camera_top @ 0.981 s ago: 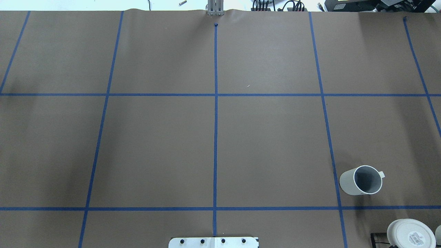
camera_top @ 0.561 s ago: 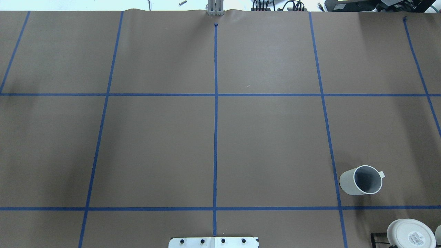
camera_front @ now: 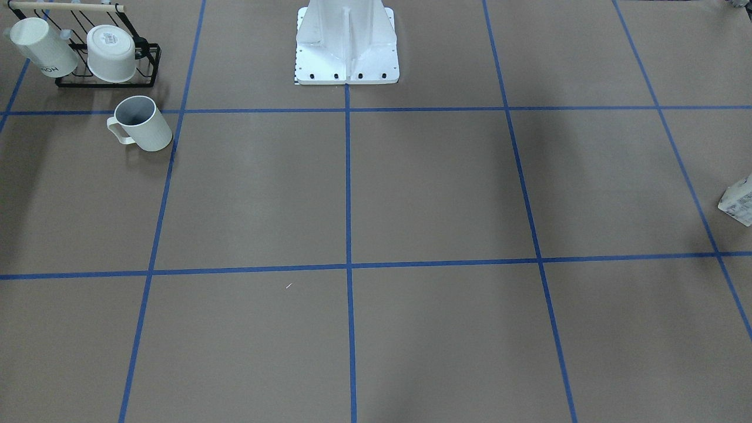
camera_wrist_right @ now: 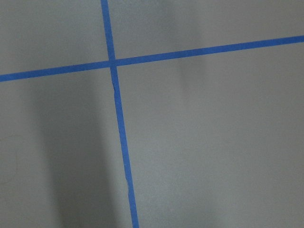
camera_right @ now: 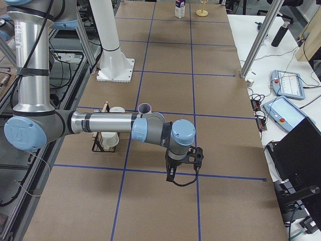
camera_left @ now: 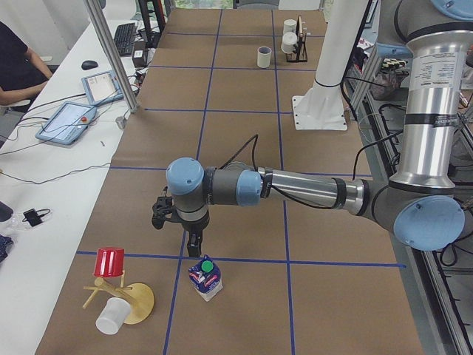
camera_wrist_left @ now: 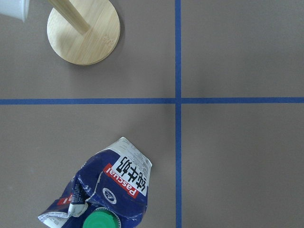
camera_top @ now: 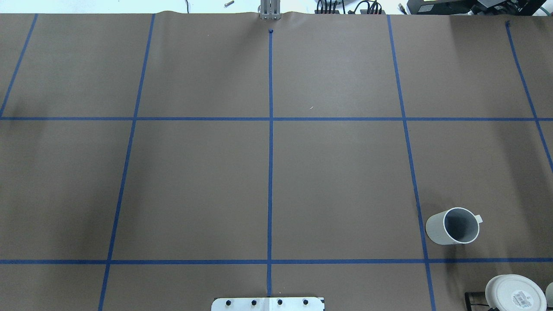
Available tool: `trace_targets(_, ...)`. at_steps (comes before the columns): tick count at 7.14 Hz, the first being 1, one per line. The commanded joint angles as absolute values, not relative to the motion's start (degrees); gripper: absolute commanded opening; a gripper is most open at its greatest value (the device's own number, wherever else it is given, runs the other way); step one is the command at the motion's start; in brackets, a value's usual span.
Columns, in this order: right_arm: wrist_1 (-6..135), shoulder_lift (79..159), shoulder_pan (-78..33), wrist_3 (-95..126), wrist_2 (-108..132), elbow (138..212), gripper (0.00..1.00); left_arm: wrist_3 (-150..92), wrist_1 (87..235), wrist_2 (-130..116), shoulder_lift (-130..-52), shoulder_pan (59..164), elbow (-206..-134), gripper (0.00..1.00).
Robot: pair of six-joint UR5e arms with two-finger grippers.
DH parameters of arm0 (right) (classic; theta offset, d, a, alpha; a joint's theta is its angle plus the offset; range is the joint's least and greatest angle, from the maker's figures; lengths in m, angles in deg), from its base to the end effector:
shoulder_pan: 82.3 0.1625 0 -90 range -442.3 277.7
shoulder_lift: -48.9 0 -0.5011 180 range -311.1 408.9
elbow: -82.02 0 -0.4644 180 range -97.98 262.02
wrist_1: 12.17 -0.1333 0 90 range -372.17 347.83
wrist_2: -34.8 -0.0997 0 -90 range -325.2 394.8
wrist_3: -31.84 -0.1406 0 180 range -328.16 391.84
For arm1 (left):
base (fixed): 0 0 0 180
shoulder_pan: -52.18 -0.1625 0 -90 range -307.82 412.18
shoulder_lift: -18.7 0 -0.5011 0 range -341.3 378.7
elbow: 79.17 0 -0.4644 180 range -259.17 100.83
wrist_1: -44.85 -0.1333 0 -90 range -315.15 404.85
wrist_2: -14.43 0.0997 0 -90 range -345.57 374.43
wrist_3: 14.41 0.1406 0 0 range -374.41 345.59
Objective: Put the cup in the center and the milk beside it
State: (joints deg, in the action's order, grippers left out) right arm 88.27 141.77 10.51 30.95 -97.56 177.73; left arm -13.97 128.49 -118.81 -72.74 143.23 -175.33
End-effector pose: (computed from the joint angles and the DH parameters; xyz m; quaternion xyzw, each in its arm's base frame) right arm 0.0642 -0.5213 0.7561 -0.0557 -0.3615 0.0540 0.9291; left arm -0.0475 -0.5740 0.7023 0.0148 0.3683 -0.0010 0.9296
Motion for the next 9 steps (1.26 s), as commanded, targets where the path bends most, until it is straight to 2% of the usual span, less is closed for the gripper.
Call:
trace_targets(1, 88.2, 141.6, 10.5, 30.6, -97.5, 177.7, 1.00, -14.0, 128.5, -118.8, -72.9, 143.2, -175.6, 0.99)
trace_targets(6, 88.2, 140.8, 10.4, 30.6, -97.5, 178.9, 1.00, -14.0, 128.6, -118.8, -73.0, 143.2, -175.6, 0.99)
trace_targets(9, 88.1, 134.8, 3.9, 30.3, -97.1, 181.2, 1.00, -14.3, 128.6, -124.6, -74.2, 143.2, -176.8, 0.99)
